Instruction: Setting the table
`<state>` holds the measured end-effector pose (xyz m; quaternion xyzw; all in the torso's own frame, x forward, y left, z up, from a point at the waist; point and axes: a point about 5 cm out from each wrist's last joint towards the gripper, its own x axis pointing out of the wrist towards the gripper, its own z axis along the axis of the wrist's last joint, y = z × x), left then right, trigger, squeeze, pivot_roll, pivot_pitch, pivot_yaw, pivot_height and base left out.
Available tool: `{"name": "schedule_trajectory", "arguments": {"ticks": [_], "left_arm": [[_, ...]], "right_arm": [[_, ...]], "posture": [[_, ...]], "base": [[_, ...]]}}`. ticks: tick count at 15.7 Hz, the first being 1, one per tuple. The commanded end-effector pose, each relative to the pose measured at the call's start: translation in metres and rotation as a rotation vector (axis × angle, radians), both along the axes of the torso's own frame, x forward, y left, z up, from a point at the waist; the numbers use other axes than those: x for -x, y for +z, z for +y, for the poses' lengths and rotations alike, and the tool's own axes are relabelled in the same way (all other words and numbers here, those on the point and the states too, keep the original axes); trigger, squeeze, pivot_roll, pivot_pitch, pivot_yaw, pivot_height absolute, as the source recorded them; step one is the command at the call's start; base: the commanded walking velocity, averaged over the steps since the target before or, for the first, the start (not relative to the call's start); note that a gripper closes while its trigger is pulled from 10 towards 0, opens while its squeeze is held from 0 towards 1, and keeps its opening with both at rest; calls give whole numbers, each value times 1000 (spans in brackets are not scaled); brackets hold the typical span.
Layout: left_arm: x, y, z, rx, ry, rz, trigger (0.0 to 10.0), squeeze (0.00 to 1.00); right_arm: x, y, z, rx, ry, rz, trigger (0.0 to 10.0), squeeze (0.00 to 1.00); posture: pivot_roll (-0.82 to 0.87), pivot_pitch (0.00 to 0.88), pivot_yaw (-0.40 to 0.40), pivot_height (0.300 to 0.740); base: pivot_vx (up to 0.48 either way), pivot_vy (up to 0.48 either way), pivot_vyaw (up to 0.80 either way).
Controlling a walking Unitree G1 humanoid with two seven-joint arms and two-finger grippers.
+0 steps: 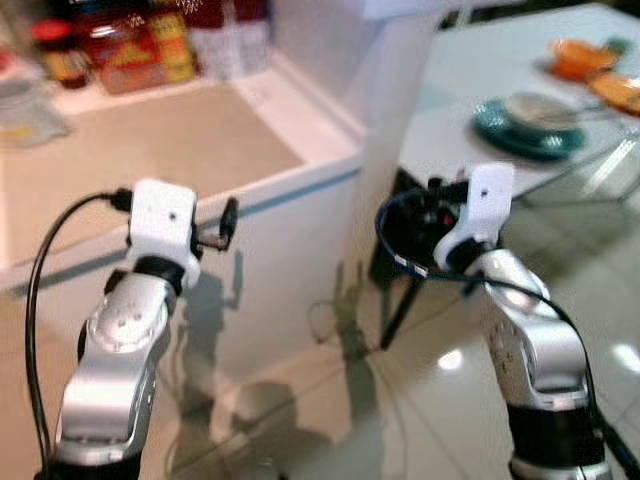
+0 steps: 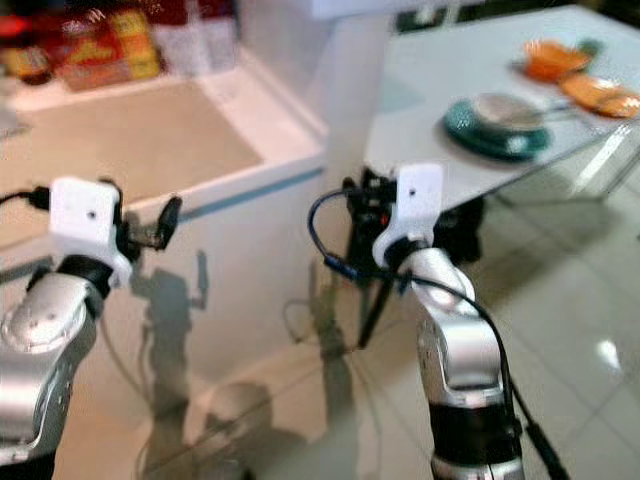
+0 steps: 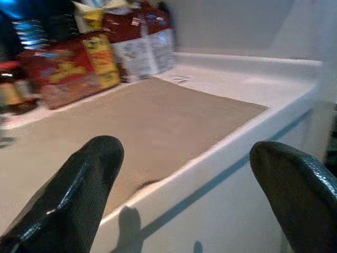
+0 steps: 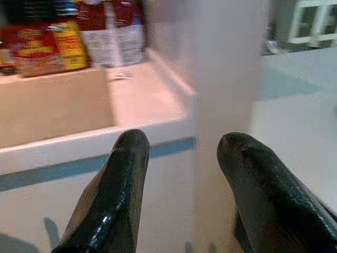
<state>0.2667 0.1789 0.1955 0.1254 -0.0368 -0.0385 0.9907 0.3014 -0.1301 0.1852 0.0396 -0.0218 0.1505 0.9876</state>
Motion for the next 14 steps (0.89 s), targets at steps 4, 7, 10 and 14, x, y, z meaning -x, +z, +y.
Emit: {"name": "schedule_trajectory", "arguments": {"ticks": [4, 7, 10, 14], "left_arm": [[3, 18, -1, -39, -10, -66, 10000, 0], [4, 22, 2, -55, 3, -78, 10000, 0], [6, 25, 6, -67, 12, -88, 10000, 0], [9, 25, 10, -74, 25, -89, 10000, 0]], "right_arm": [[-1, 15, 17, 10, 128, -69, 10000, 0], [-2, 15, 21, 18, 164, -80, 10000, 0], [-1, 16, 28, 18, 217, -89, 10000, 0], [3, 11, 39, 42, 303, -88, 10000, 0]], "posture": [[100, 36, -31, 740], [107, 28, -39, 740], [117, 17, -47, 740], [126, 6, -57, 740]], "base": [[421, 0, 800], [419, 0, 800], [415, 0, 800], [416, 0, 800]]}}
